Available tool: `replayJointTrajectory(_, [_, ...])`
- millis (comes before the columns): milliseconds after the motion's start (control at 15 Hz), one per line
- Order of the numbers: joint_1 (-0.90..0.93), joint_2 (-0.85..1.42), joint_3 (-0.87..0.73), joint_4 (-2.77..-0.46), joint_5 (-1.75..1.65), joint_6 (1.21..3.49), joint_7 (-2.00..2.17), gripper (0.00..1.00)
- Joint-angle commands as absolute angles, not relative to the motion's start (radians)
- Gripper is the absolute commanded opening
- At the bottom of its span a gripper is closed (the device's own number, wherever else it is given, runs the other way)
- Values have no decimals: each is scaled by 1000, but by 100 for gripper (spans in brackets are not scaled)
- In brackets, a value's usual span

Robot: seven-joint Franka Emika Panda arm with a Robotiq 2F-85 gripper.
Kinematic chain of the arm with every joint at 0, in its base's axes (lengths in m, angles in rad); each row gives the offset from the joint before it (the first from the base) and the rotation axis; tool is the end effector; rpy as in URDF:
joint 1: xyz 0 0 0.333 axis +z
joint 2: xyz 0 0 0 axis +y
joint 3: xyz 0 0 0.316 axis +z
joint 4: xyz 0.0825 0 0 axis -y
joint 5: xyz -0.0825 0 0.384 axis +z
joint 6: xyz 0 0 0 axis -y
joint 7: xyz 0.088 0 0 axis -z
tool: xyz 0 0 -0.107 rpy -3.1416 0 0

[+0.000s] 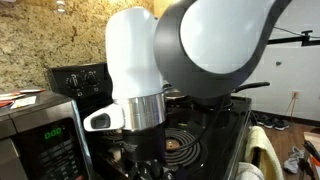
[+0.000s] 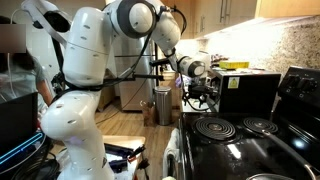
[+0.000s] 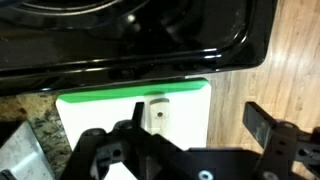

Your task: Move the wooden spoon to the stove then move the spoon to the pan

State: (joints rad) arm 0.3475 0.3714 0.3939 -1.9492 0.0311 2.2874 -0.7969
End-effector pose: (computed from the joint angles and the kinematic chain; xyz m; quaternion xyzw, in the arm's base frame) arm 0.4597 0.4074 0.3028 -0.7313 -0.6771 0.0010 0.0816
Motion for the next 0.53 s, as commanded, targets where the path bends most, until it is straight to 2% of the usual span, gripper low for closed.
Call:
replayJointTrajectory(0, [376,451,408,-1869,-36,2274,-810,100])
replayJointTrajectory(467, [413,593,427,-1744,-46,2272,-821,100])
